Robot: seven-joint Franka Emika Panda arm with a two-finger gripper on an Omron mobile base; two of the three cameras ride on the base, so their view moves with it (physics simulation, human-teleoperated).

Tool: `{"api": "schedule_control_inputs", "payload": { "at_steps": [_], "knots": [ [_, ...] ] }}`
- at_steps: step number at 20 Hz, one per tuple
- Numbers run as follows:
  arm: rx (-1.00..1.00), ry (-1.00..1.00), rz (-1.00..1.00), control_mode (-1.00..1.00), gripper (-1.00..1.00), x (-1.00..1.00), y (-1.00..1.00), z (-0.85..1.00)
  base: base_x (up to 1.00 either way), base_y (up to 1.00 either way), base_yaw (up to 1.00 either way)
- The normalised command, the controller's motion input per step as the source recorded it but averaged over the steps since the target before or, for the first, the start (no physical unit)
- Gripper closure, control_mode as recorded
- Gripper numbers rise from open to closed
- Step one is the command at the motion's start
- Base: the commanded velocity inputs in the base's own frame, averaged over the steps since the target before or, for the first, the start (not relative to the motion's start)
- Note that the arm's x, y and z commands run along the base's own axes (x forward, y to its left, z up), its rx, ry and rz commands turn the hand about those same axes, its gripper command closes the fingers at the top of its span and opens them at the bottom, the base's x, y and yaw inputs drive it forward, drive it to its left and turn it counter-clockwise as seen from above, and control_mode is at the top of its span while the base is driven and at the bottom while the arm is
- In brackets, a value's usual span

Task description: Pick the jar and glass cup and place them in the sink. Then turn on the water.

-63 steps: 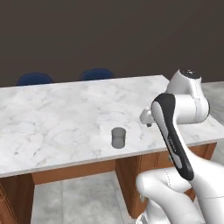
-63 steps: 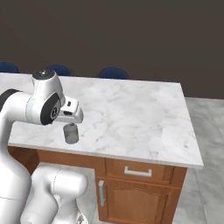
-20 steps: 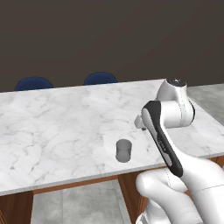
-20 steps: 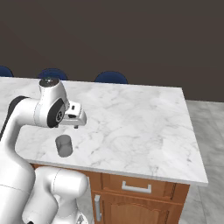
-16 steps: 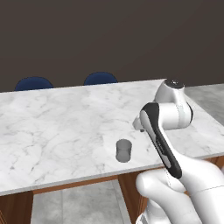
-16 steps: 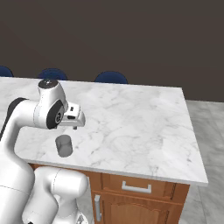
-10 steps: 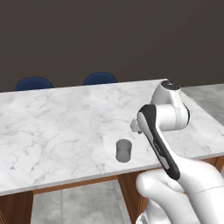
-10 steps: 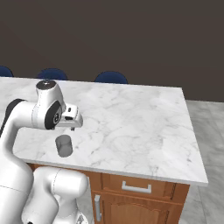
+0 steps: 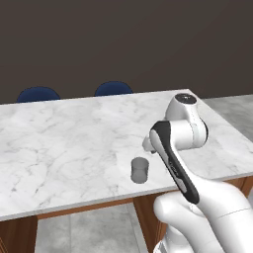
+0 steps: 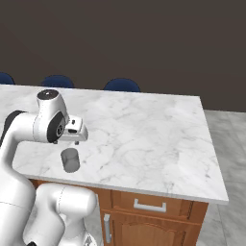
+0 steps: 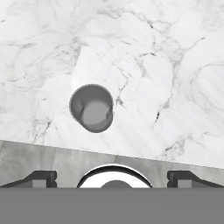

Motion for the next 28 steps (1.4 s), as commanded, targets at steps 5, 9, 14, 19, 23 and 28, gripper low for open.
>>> {"api": "schedule_control_inputs", "payload": {
  "at_steps": [5,9,14,19,23,28],
  "knots": [
    [0.00,0.00,0.02,-1.00,-1.00,0.04,0.01,-0.22,0.00,0.00,0.00],
    [0.00,0.00,0.02,-1.00,-1.00,0.05,0.02,-0.23,0.00,0.00,0.00],
    [-0.01,0.00,0.00,-1.00,-1.00,0.12,0.11,-0.18,0.00,0.00,0.00],
    [0.00,0.00,0.00,-1.00,-1.00,0.09,0.05,-0.15,0.00,0.00,0.00],
    [0.00,0.00,0.00,-1.00,-1.00,0.00,0.00,-0.14,0.00,0.00,0.00],
    [0.00,0.00,0.01,-1.00,-1.00,0.00,0.00,-0.09,0.00,0.00,0.00]
  ]
}}
